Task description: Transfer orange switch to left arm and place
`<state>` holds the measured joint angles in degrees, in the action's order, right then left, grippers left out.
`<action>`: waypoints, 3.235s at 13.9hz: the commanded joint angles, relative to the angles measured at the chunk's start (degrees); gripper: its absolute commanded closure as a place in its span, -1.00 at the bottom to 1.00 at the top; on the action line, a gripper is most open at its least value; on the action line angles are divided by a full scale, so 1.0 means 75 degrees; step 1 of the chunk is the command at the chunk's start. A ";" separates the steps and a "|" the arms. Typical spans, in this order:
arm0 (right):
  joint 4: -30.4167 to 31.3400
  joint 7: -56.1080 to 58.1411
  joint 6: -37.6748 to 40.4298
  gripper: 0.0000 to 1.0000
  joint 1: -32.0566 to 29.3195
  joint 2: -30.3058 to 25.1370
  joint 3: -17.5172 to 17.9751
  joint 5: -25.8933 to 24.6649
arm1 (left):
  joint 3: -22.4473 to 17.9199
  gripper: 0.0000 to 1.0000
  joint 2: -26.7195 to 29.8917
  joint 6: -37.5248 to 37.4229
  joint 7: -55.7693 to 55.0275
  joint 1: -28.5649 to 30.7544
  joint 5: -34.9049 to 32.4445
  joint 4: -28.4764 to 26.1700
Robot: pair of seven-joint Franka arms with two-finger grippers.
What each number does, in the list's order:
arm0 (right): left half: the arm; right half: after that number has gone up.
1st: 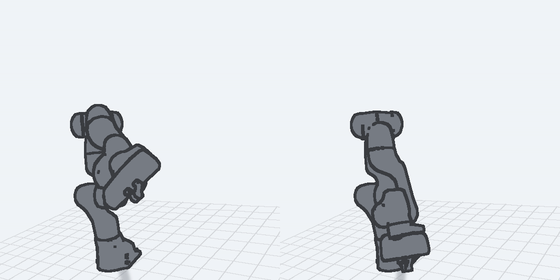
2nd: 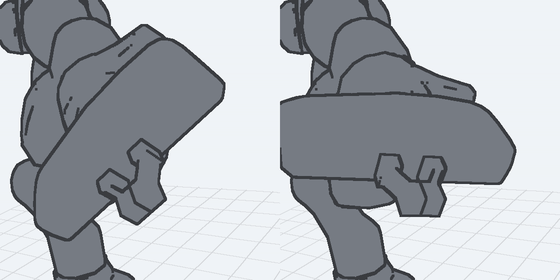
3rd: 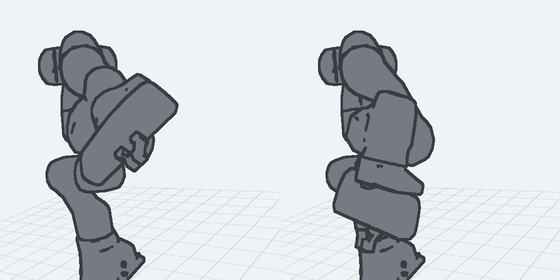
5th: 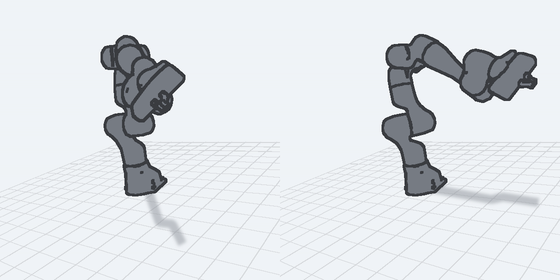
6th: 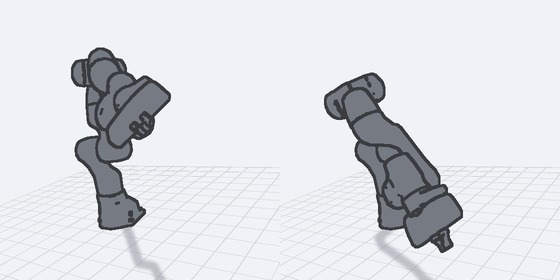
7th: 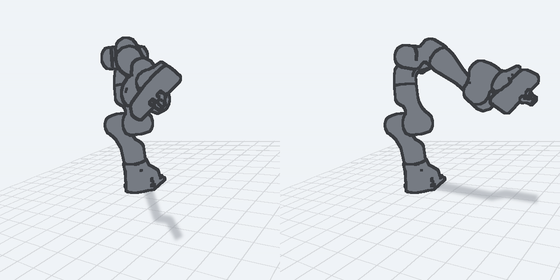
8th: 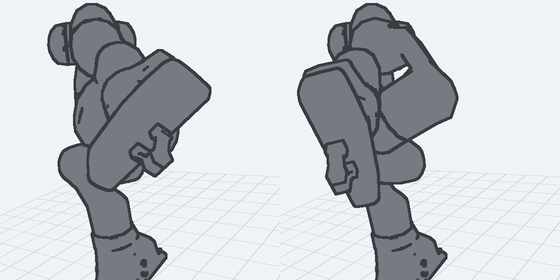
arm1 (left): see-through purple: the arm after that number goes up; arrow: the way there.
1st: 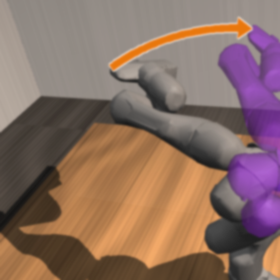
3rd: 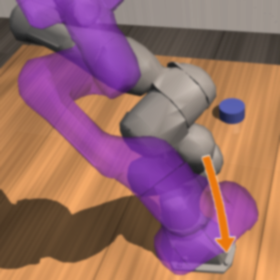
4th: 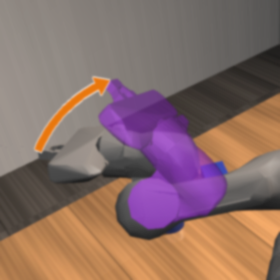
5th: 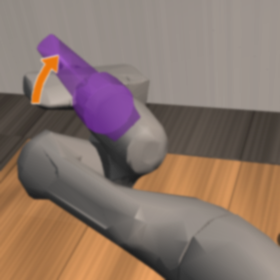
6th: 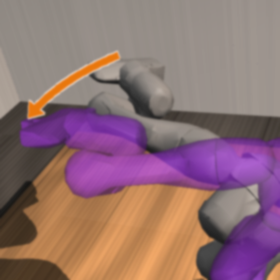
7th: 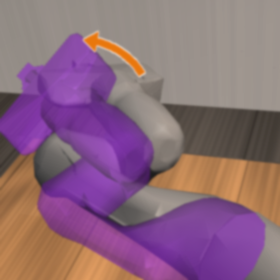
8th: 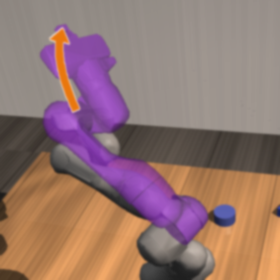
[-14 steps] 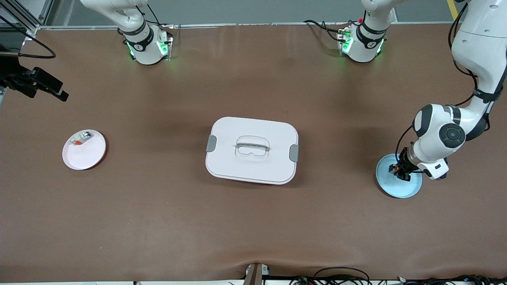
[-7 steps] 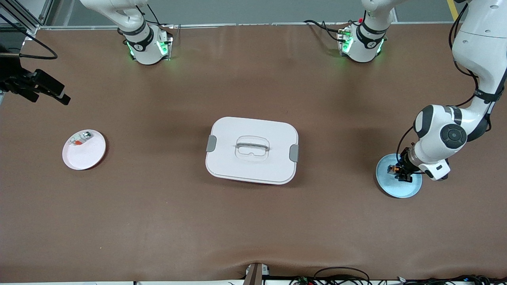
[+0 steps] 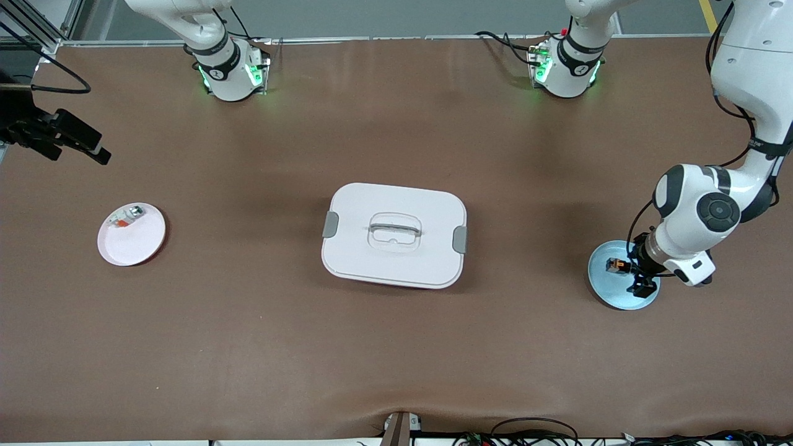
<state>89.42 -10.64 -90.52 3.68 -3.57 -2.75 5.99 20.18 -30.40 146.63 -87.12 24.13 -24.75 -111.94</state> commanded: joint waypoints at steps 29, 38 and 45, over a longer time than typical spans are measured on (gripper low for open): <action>0.0112 -0.0047 0.0000 -1.00 0.0670 -0.0040 0.0015 -0.0036 | 0.0544 -1.00 0.4019 -0.5685 1.0914 -0.0417 0.2808 0.1786; 0.0112 -0.0058 -0.0024 -1.00 0.0658 -0.0040 0.0015 -0.0118 | 0.0755 -1.00 0.3995 -0.6145 1.0808 -0.0370 0.2867 0.2467; 0.0112 -0.0058 -0.0024 -1.00 0.0612 -0.0040 0.0003 -0.0142 | 0.0708 -1.00 0.3995 -0.6157 1.0808 -0.0522 0.2984 0.2480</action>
<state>89.79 -10.63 -90.36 8.38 -3.41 -2.80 5.53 25.36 0.28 101.98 -5.74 20.69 -3.63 -95.00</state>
